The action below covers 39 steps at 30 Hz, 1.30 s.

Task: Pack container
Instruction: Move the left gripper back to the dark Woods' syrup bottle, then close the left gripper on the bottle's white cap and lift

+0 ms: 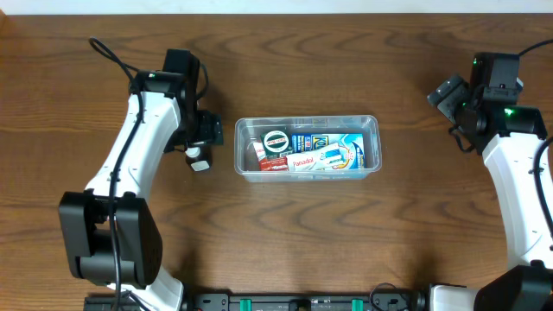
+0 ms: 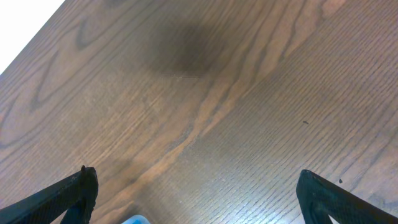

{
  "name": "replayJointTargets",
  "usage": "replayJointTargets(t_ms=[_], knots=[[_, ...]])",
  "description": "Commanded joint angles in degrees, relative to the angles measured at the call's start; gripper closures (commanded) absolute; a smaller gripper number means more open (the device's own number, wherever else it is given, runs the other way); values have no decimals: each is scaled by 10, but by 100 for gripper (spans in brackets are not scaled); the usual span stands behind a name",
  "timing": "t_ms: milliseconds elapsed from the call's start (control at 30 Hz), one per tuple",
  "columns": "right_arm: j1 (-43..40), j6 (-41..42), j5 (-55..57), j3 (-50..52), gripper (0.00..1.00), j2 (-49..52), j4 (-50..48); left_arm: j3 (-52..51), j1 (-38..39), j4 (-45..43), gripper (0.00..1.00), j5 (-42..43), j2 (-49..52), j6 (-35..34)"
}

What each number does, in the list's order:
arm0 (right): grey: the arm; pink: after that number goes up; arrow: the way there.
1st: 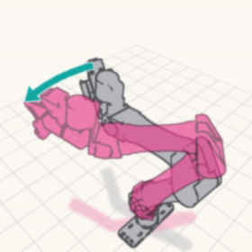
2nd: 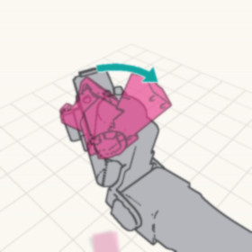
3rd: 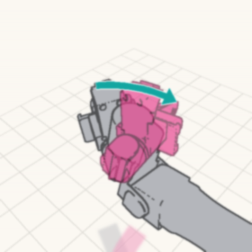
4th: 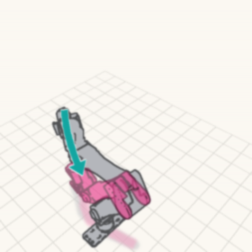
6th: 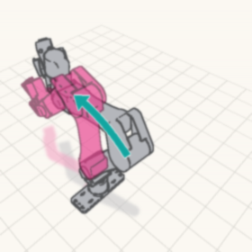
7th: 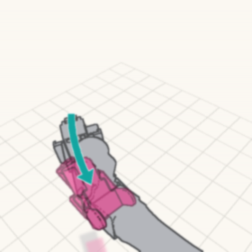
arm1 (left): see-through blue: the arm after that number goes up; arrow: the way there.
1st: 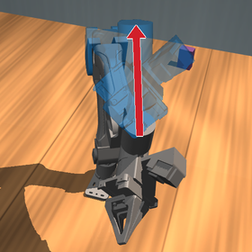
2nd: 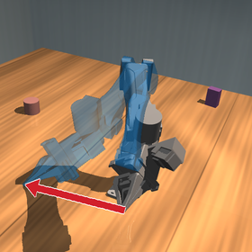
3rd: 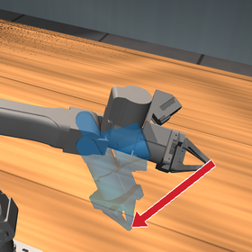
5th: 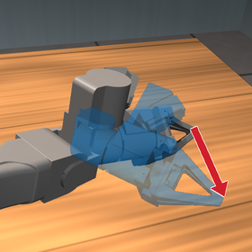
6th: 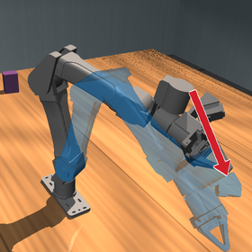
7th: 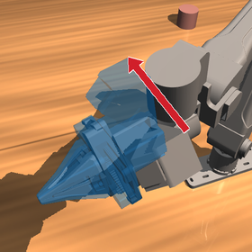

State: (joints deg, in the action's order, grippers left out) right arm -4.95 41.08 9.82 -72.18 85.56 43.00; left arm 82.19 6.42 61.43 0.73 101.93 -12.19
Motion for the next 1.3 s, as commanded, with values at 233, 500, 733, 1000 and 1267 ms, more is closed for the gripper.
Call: replayJointTargets(t_ms=[233,500,733,1000,1267], knots=[[-1,6,2,0,1,3,1,-5,-2,33,27,2,7,-52],[-1,6,2,0,1,3,1,-7,-2,39,27,2,7,-62],[-1,6,2,0,1,3,1,-15,-2,28,27,2,7,-86],[-1,6,2,0,1,3,1,-15,-2,7,32,2,7,-111],[-1,6,2,0,1,3,1,-15,-2,4,34,2,8,-111]])
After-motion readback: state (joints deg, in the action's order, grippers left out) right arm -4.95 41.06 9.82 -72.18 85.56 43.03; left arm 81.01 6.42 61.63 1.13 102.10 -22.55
